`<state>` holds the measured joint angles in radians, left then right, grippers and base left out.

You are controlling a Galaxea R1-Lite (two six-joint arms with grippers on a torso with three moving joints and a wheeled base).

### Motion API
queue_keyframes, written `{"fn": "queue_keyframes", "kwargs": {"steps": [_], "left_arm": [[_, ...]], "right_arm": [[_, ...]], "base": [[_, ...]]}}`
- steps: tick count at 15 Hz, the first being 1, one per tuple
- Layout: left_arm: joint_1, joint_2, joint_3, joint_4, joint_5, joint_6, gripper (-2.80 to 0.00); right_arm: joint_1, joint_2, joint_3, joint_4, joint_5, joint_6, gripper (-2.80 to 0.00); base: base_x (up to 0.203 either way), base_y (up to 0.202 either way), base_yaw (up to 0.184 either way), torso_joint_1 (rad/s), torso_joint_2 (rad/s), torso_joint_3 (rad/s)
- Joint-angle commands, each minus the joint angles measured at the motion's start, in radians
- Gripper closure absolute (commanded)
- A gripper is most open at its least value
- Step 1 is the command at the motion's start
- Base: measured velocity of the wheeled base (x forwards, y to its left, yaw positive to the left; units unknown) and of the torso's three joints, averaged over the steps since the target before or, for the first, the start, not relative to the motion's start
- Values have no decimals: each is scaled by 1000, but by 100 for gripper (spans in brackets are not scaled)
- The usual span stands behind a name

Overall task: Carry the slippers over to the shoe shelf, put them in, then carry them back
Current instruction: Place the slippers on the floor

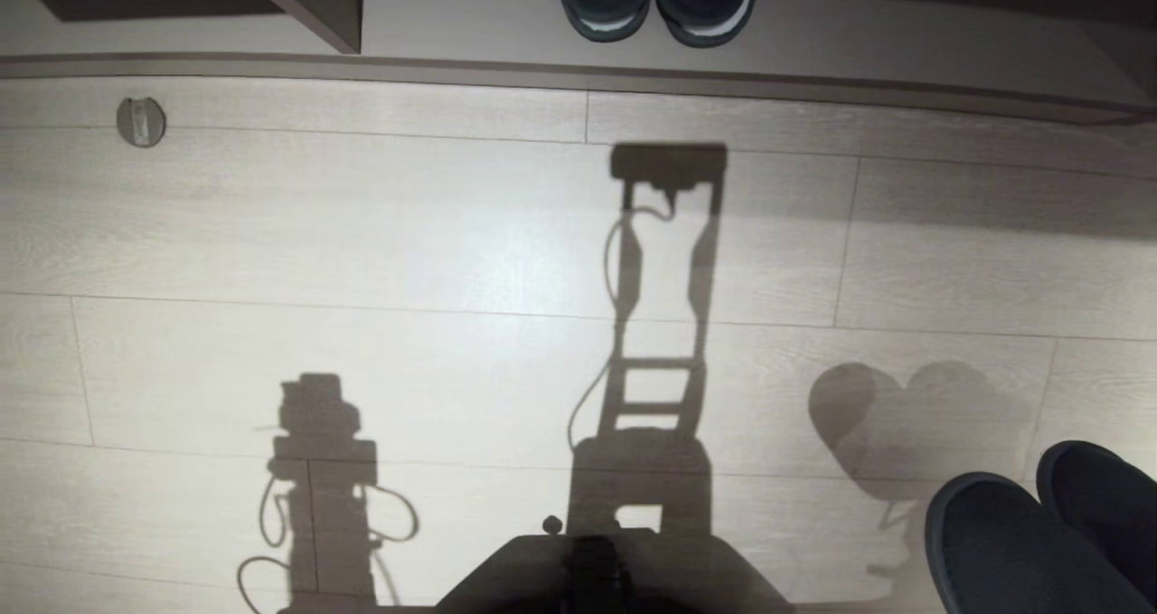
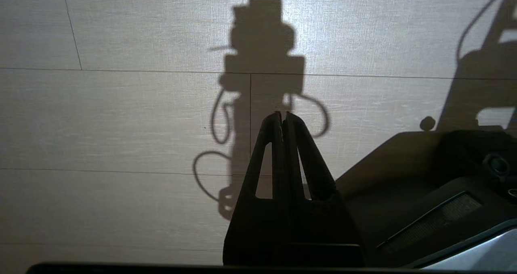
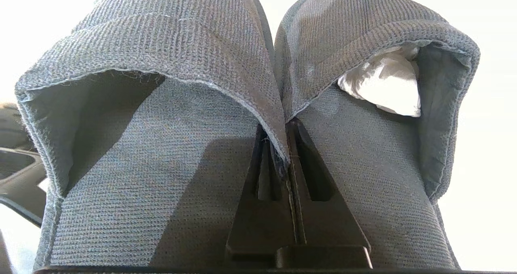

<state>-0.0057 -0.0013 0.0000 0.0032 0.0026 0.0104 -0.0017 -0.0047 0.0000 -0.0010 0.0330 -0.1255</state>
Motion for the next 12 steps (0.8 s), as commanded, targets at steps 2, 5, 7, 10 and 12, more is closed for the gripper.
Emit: {"fn": "queue_keyframes", "kwargs": {"steps": [2,5,7,10,12], "left_arm": [[0,1,2,0,2,-6,0],[0,1,2,0,2,-6,0],[0,1,2,0,2,-6,0],[0,1,2,0,2,-6,0],[0,1,2,0,2,-7,0]], "right_arm": [[0,3,0,1,-1,3,0],[0,3,0,6,-1,21,0],[0,3,0,6,-1,46,0],[0,2,0,6,-4,61,0],[0,2,0,6,-4,61,0]], "base": [[0,0,0,-1,4,196],[0,0,0,7,2,198],[0,0,0,4,-2,210],[0,0,0,1,3,205],[0,0,0,0,-2,202]]}}
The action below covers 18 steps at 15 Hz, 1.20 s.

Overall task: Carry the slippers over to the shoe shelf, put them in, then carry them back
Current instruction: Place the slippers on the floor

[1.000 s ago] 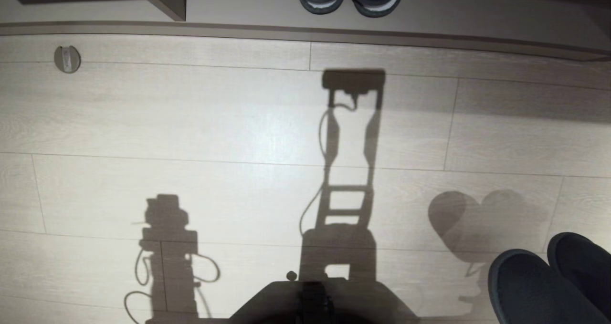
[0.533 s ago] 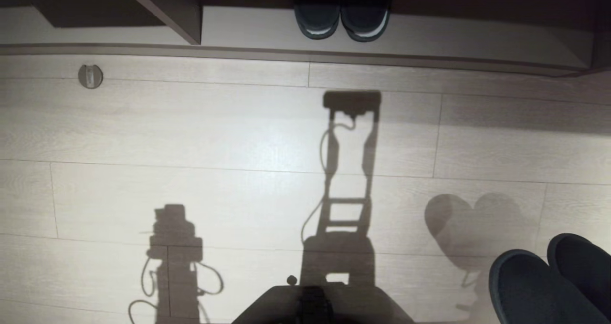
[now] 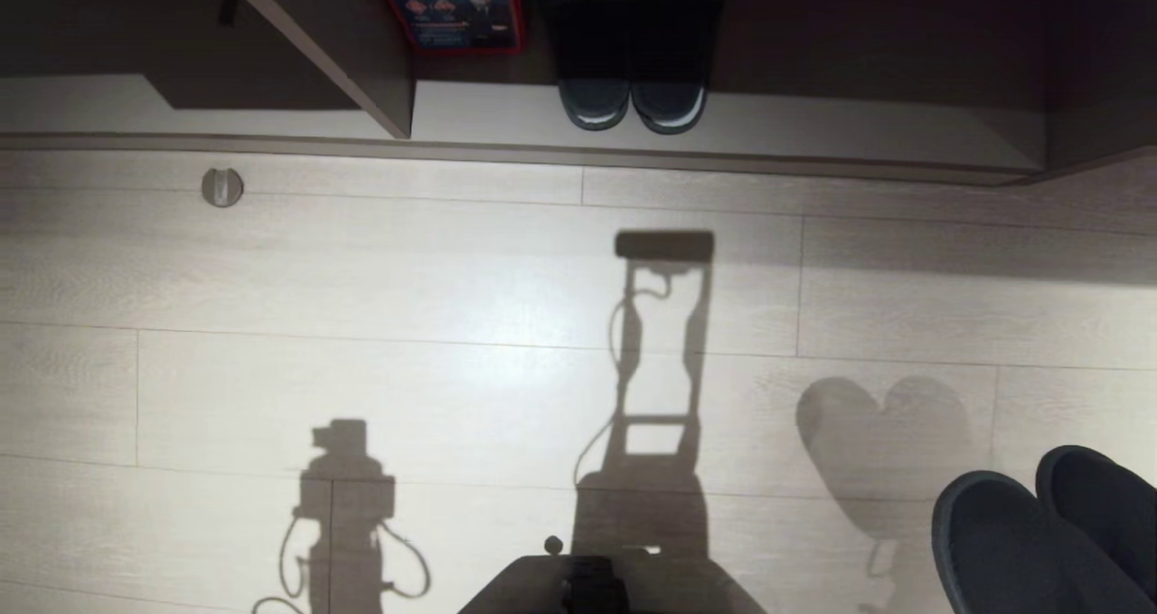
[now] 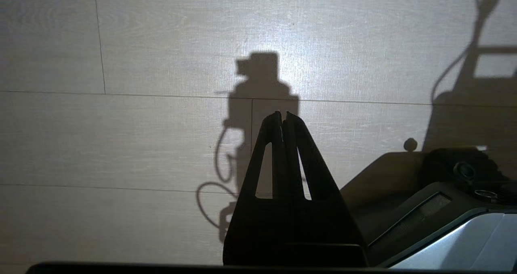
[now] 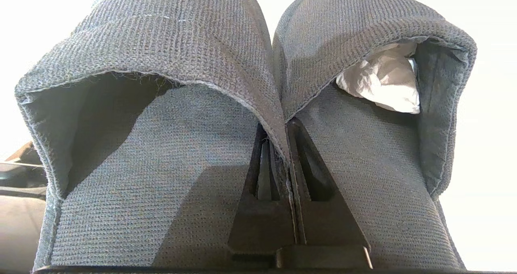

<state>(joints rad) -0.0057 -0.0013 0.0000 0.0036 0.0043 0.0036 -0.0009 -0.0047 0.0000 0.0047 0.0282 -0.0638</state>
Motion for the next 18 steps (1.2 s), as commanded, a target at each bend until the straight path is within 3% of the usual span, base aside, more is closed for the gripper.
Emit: {"fn": "queue_keyframes", "kwargs": {"steps": [1,18], "left_arm": [[0,1,2,-1,0,-2,0],[0,3,2,-2,0,-5,0]], "right_arm": [[1,2,0,0,1,-1,0],[1,2,0,0,1,1,0]], "base": [[0,0,0,0,2,212],[0,0,0,1,3,202]]}}
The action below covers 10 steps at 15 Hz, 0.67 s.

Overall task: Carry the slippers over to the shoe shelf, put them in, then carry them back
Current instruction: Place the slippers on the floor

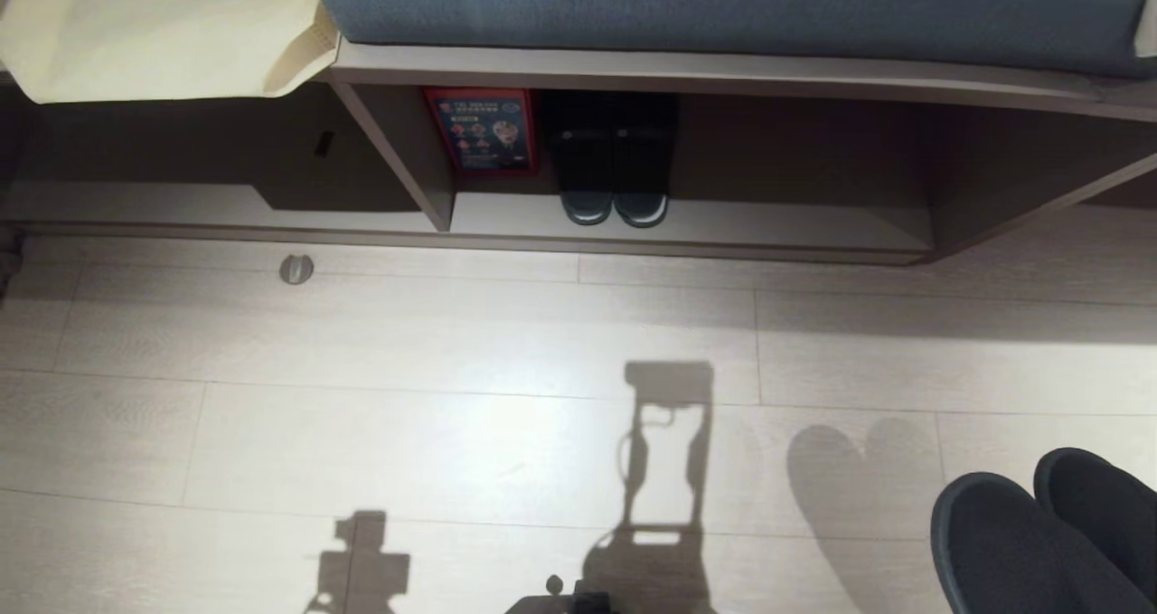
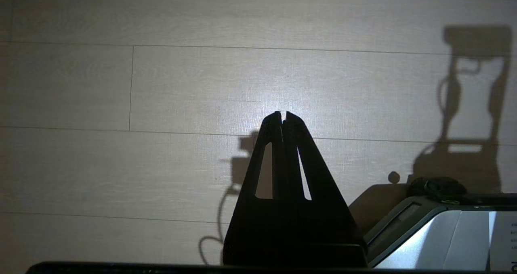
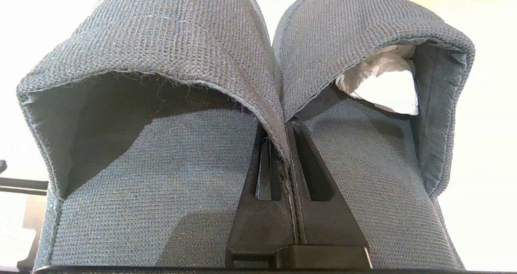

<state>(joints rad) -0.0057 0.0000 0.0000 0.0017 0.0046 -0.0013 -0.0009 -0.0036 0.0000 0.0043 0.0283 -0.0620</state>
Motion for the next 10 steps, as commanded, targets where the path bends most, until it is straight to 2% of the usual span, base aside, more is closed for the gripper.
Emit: {"fn": "queue_keyframes", "kwargs": {"steps": [1,10], "left_arm": [[0,2,2,0,0,0,0],[0,2,2,0,-2,-5,0]], "right_arm": [[1,1,0,0,1,-1,0],[1,1,0,0,1,-1,0]], "base": [[0,0,0,2,2,204],[0,0,0,3,1,199]]}}
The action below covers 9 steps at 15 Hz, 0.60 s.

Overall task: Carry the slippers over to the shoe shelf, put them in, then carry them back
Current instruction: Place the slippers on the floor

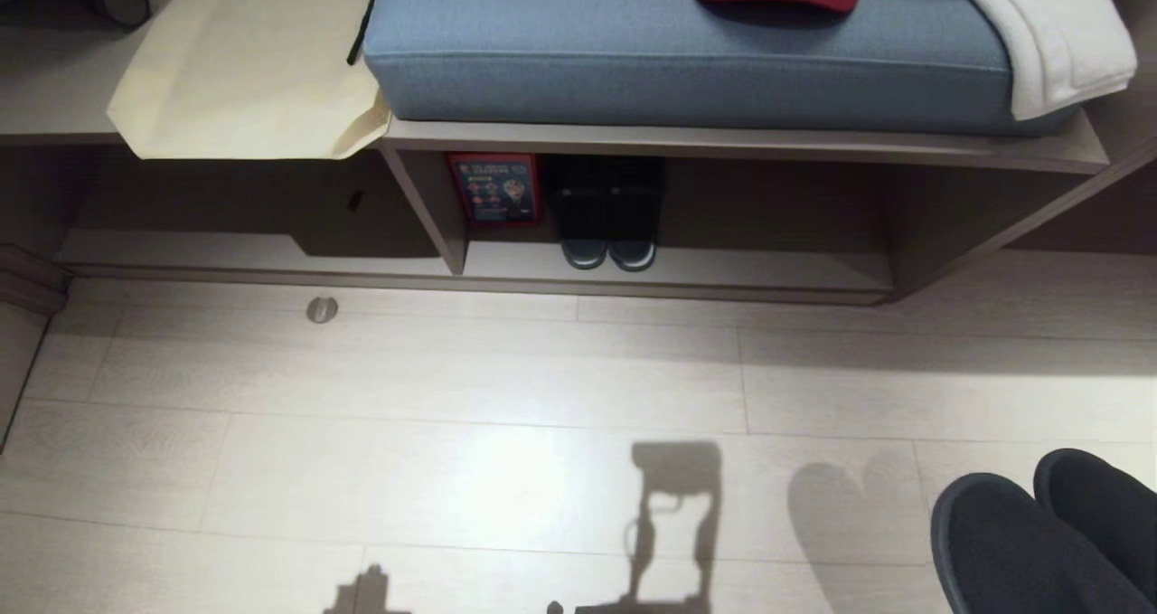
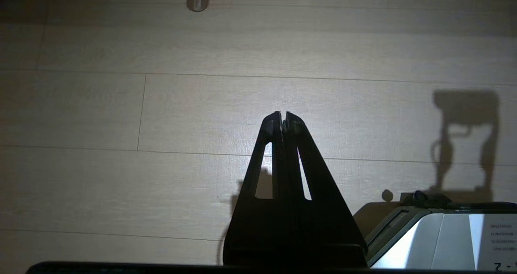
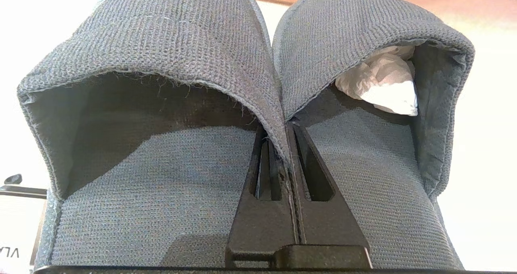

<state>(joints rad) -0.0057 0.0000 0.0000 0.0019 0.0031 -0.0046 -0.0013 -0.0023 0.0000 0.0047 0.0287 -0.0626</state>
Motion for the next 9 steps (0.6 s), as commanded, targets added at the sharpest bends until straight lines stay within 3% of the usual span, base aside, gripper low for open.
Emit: {"fn": "queue_keyframes", "kwargs": {"steps": [1,9], "left_arm": [[0,2,2,0,0,-2,0],[0,2,2,0,-1,0,0]], "right_arm": [[0,-1,0,0,0,0,0],[0,-1,0,0,0,0,0]], "base": [[0,0,0,2,2,207],[0,0,0,3,1,201]]}}
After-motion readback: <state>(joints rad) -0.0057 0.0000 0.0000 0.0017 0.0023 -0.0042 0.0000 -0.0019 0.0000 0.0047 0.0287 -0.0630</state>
